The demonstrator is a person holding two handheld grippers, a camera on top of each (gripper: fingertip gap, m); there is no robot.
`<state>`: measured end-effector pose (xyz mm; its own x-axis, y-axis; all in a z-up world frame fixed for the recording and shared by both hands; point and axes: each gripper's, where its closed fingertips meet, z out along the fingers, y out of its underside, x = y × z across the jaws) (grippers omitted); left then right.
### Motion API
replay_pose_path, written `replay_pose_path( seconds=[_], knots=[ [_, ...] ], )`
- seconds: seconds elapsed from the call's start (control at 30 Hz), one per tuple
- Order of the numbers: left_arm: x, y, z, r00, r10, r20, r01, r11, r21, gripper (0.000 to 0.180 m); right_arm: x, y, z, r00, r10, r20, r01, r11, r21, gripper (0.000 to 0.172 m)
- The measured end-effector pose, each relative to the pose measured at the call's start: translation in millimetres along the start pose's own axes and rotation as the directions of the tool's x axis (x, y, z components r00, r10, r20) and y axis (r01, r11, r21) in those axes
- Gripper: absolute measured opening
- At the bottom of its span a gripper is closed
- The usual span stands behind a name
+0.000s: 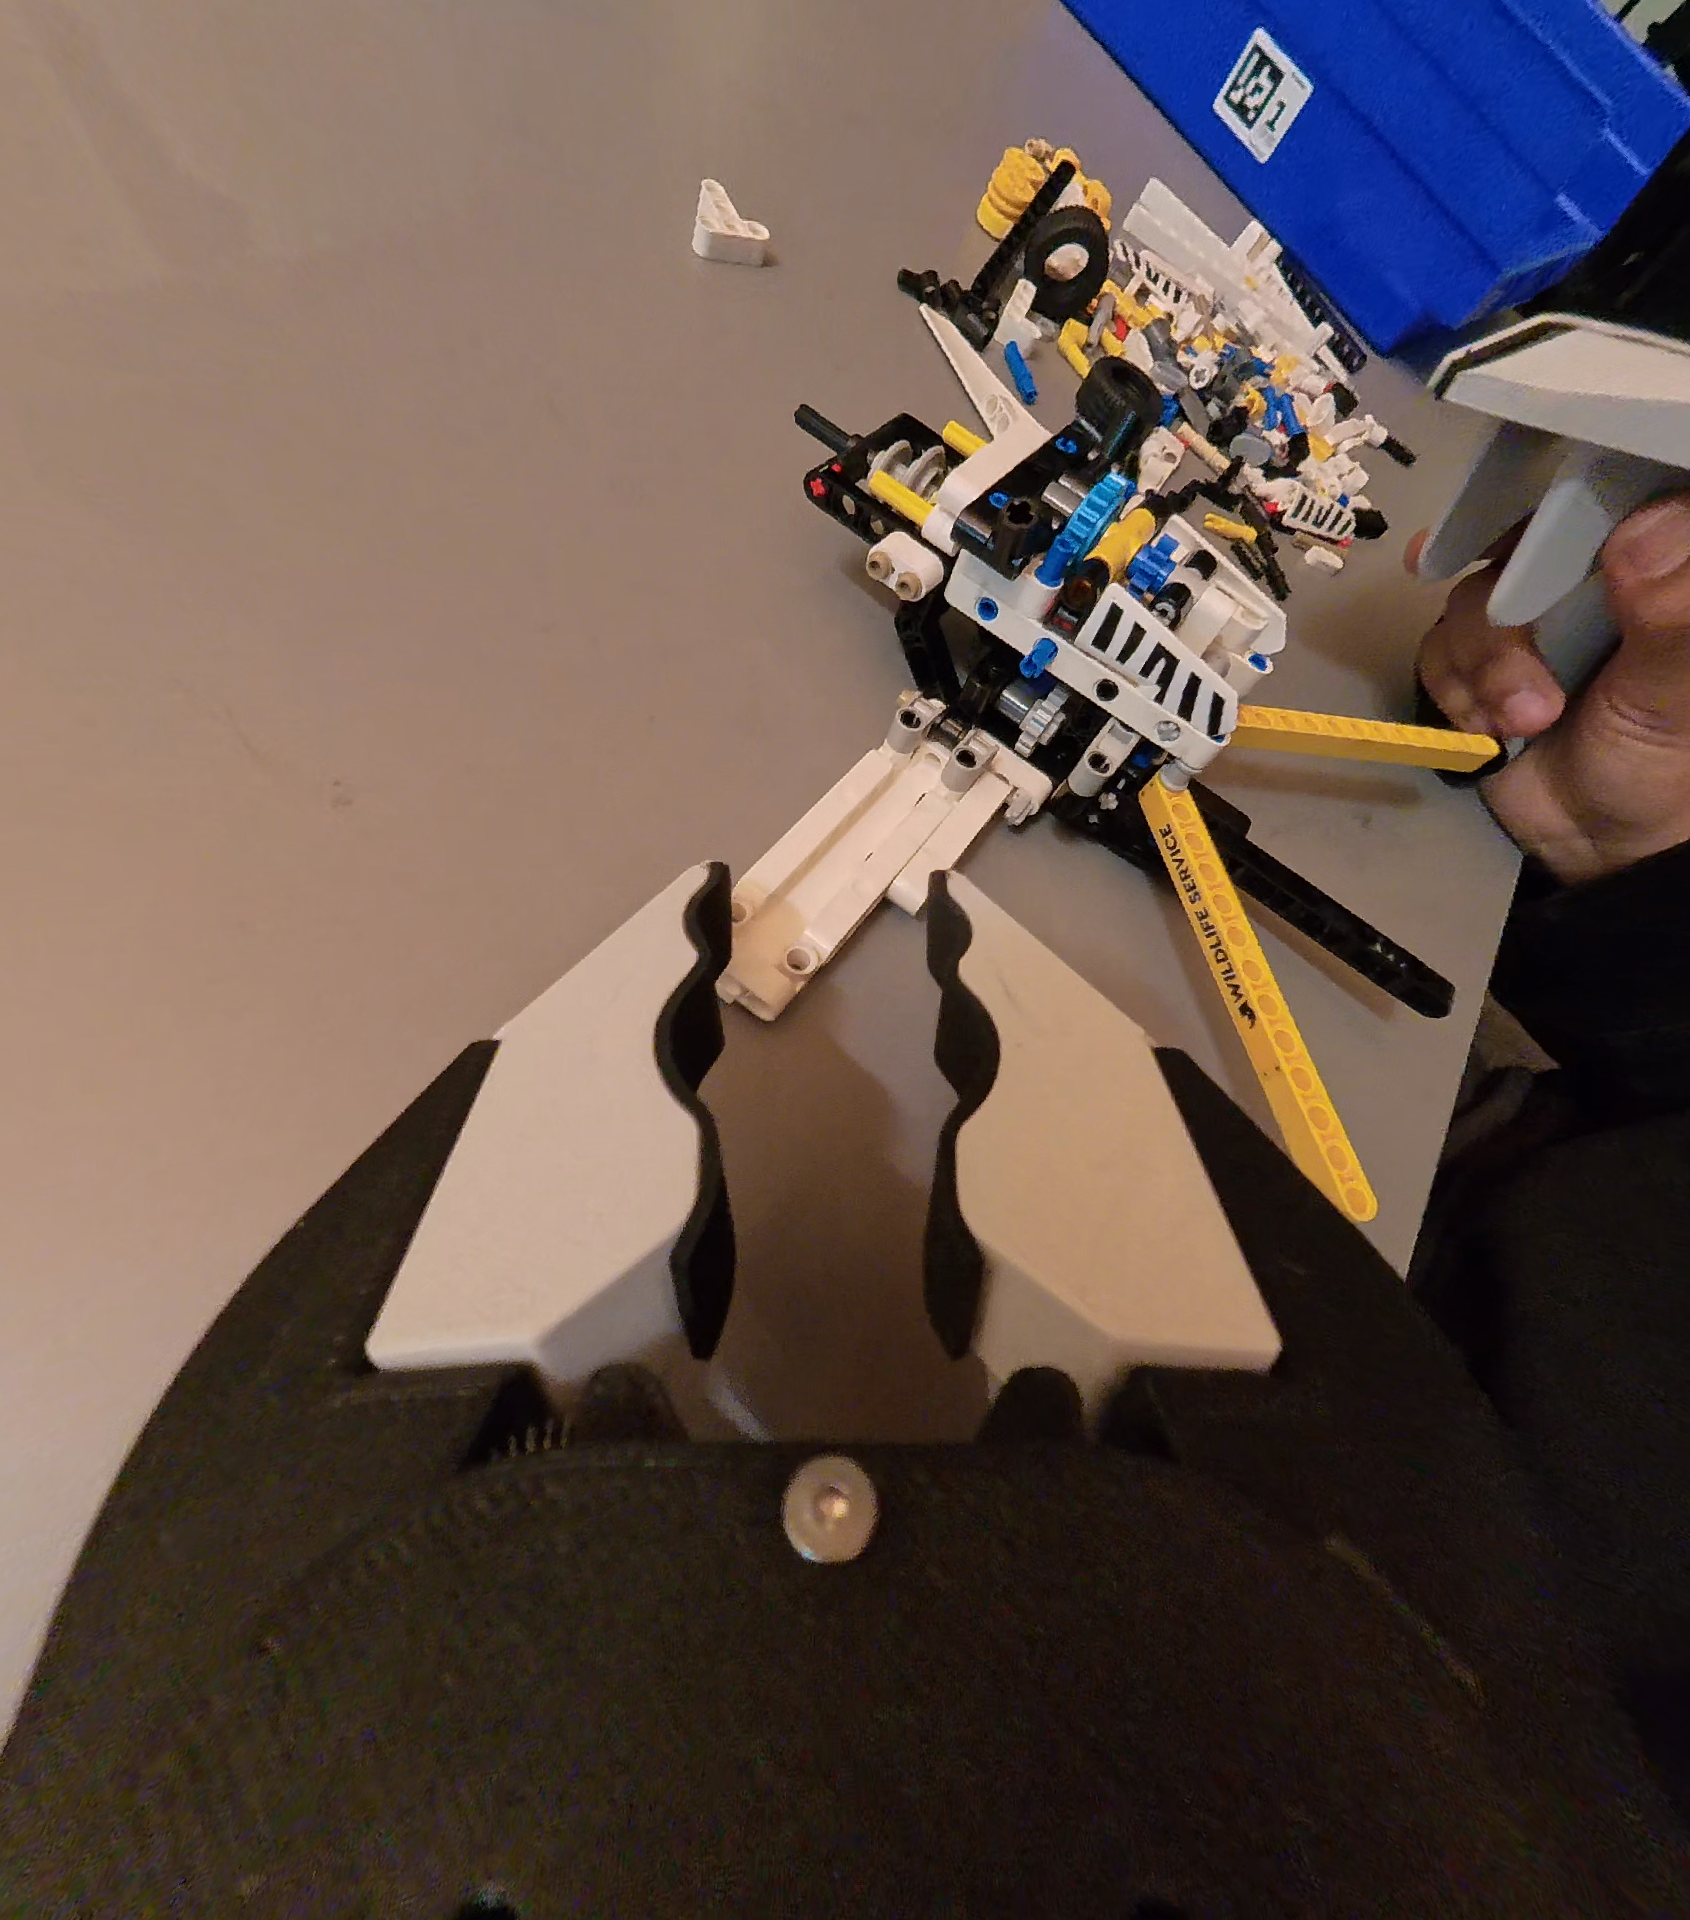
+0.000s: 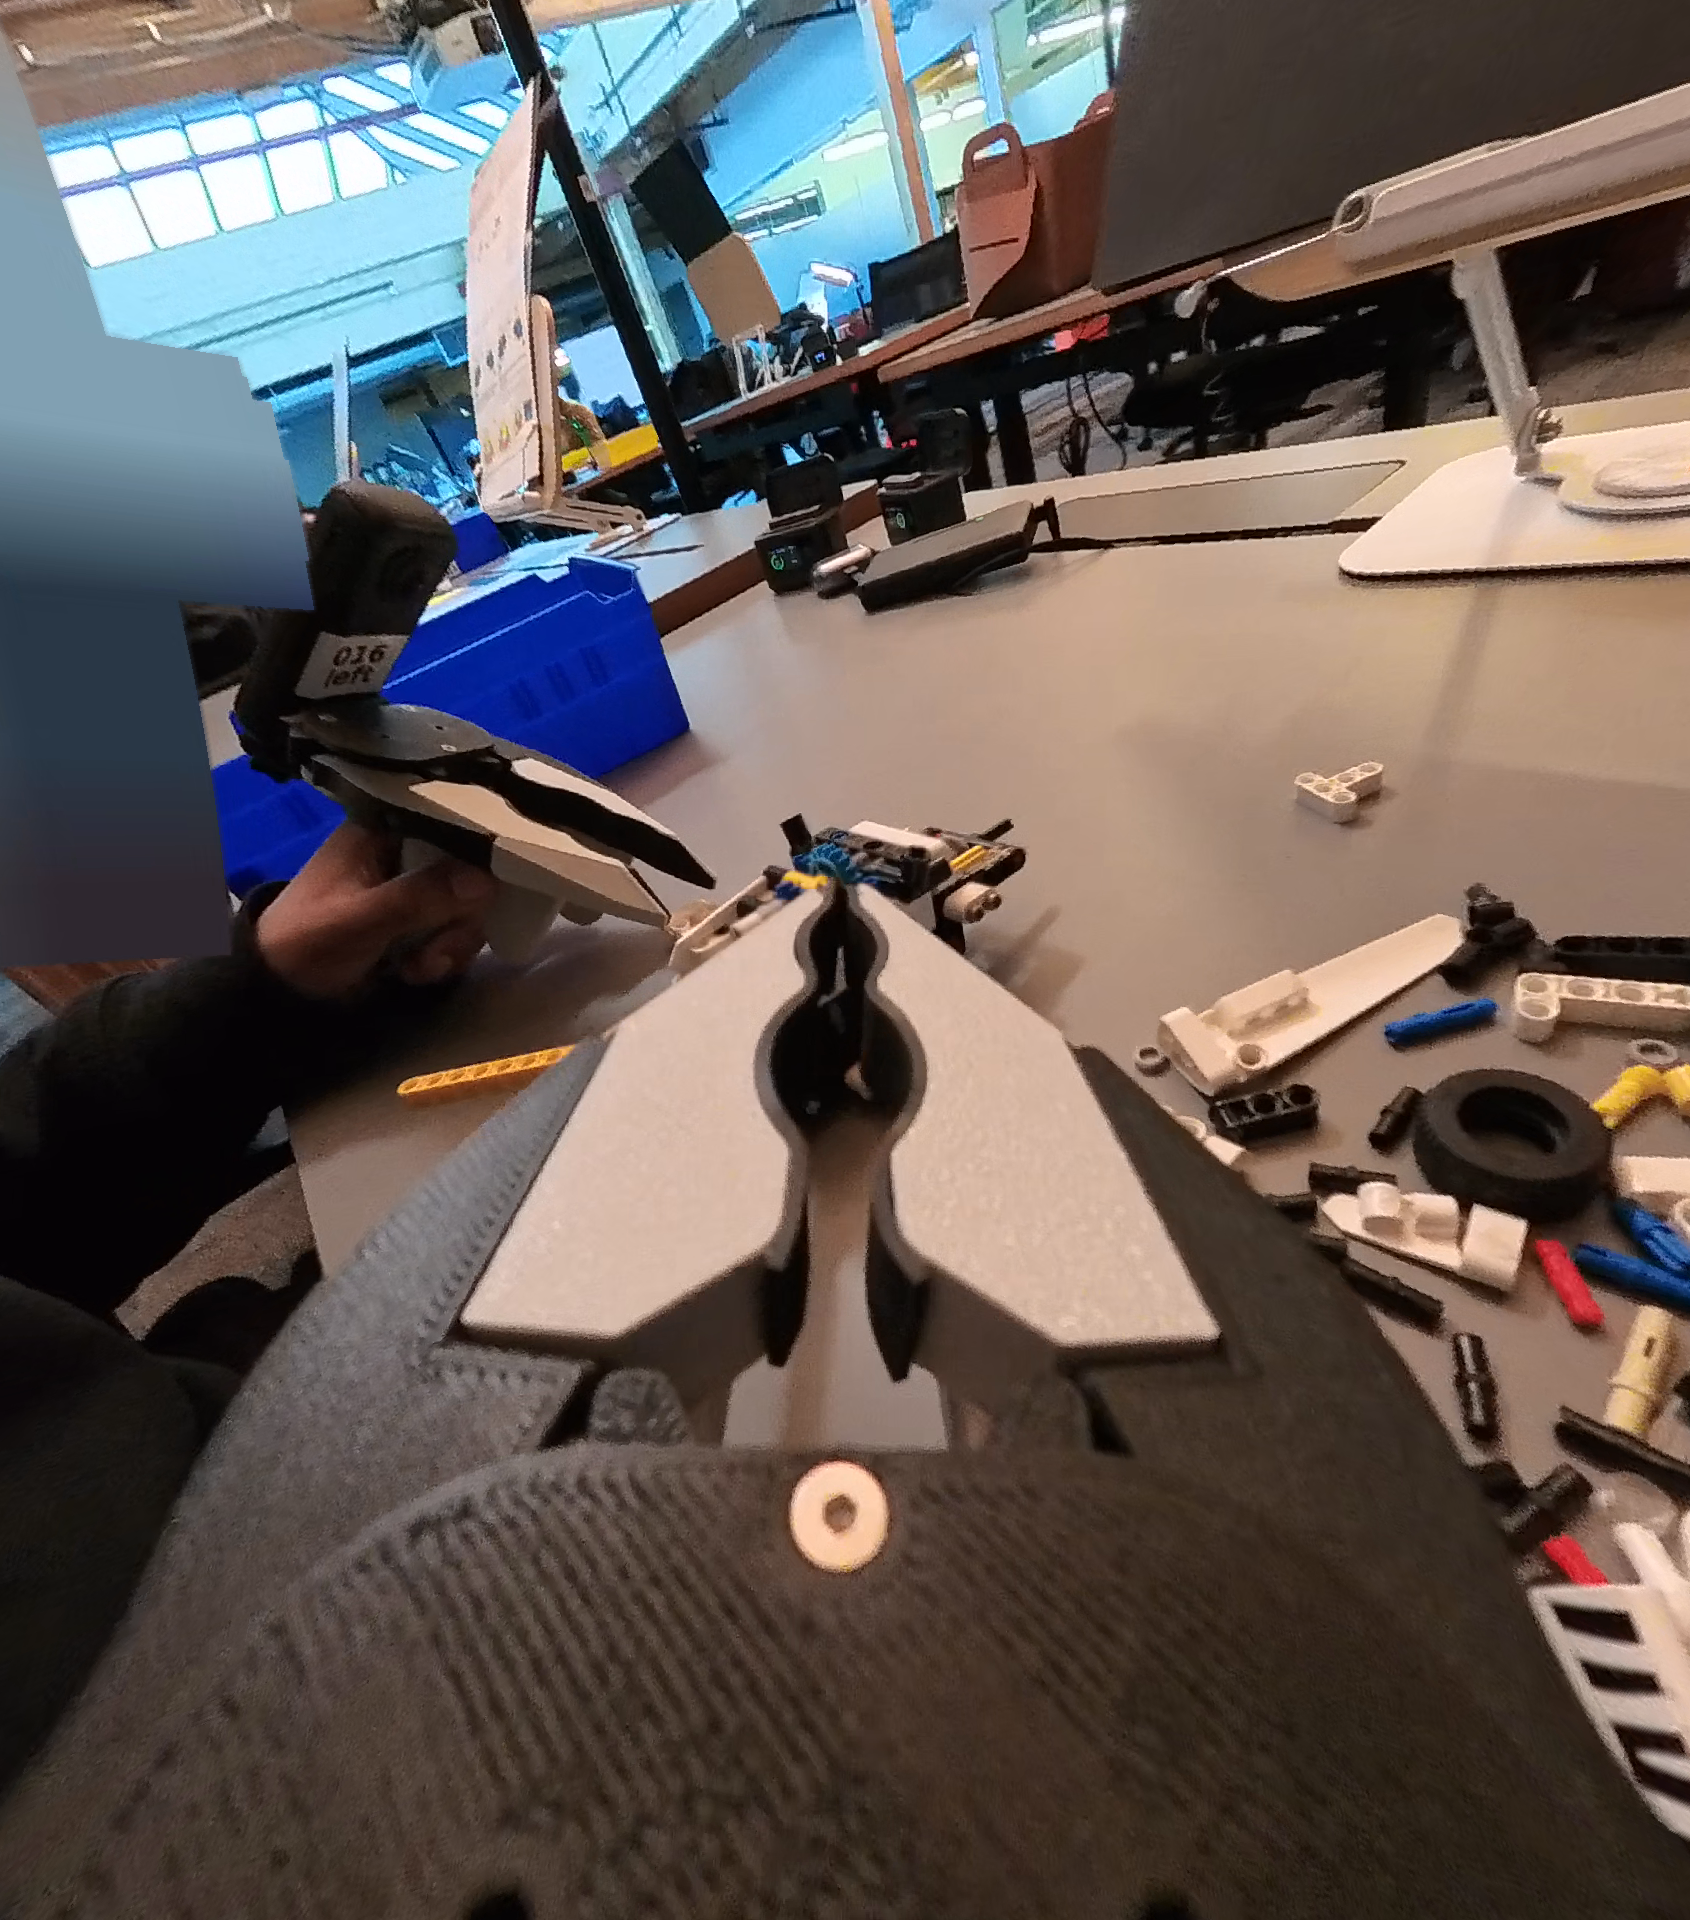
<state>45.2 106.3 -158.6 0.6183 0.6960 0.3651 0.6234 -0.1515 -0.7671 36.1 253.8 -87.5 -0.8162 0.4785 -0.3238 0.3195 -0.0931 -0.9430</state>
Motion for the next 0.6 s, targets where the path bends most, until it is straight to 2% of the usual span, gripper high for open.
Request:
replay_pose_path(
  seconds=[0.23,0.6],
  knots=[
    [1.6,-1.1,0.3,0.999,-0.029,-0.037,0.029,1.000,0.005,0.036,0.4,-5.2,-2.3,0.999,0.029,0.023,-0.030,0.999,0.038,0.000],
    [2.1,-1.9,-0.1,0.996,-0.058,-0.069,0.059,0.998,0.009,0.036,-6.7,-2.0,5.0,0.998,0.011,0.056,-0.012,1.000,0.010,0.000]
  ],
)
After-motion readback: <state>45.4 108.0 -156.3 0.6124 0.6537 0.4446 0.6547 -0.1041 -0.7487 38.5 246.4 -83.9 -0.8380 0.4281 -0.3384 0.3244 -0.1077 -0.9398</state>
